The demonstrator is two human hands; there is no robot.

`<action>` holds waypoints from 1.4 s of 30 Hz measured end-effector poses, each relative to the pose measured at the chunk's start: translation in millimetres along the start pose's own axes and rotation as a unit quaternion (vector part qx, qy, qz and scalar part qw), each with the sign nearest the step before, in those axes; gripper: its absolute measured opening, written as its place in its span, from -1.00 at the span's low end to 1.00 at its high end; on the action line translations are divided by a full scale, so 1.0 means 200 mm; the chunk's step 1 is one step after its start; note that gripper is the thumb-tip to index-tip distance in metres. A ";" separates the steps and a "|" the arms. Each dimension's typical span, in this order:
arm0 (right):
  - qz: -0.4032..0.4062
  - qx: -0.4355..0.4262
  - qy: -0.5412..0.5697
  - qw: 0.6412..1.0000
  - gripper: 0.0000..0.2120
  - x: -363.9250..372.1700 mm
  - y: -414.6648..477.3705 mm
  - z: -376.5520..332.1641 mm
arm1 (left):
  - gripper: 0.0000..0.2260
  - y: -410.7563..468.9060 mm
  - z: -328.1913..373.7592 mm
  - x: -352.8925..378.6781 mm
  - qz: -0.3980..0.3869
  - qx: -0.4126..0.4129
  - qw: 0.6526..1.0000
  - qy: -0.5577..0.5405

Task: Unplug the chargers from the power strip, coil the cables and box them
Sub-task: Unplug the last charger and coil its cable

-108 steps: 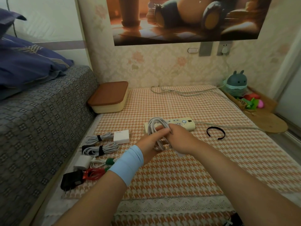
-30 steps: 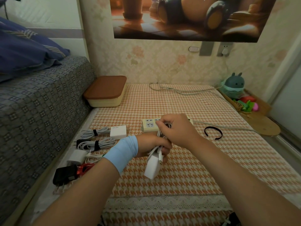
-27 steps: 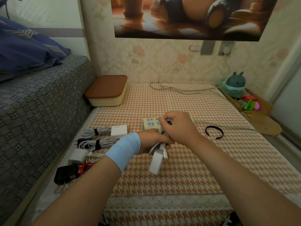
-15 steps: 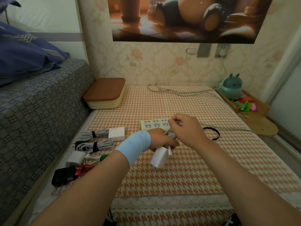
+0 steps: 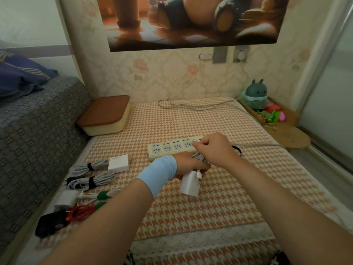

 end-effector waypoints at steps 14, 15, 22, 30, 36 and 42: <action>-0.005 0.198 -0.189 0.962 -0.57 0.00 0.11 0.50 | -0.82 0.17 -0.23 -0.05 0.125 -0.106 0.954 -0.250; -0.016 0.198 -0.208 0.958 -0.60 0.02 0.12 0.49 | -0.83 0.17 -0.25 -0.06 0.120 -0.108 0.946 -0.282; -0.073 0.162 -0.186 0.966 -0.85 0.11 0.12 0.38 | -0.80 0.13 -0.32 -0.13 0.031 -0.045 0.928 -0.370; -0.069 0.100 -0.059 0.991 -0.76 0.06 0.12 0.13 | -0.76 0.07 -0.31 -0.19 0.038 0.016 0.934 -0.354; 0.047 -0.009 -0.037 0.998 -0.85 -0.04 0.07 -0.04 | -0.77 0.01 -0.33 -0.23 0.117 0.032 0.943 -0.309; -0.019 0.035 0.172 0.984 -0.77 -0.02 -0.01 -0.21 | -0.76 -0.07 -0.32 -0.23 0.089 0.039 0.923 -0.373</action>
Point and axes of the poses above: each hand's wrist, its own y-axis towards the middle knuckle, its own x-axis out of the palm, z = x × y, the point moved 2 cm from there along y, towards the middle knuckle, and after that the axes turned 9 degrees about z, right-handed, at the moved point
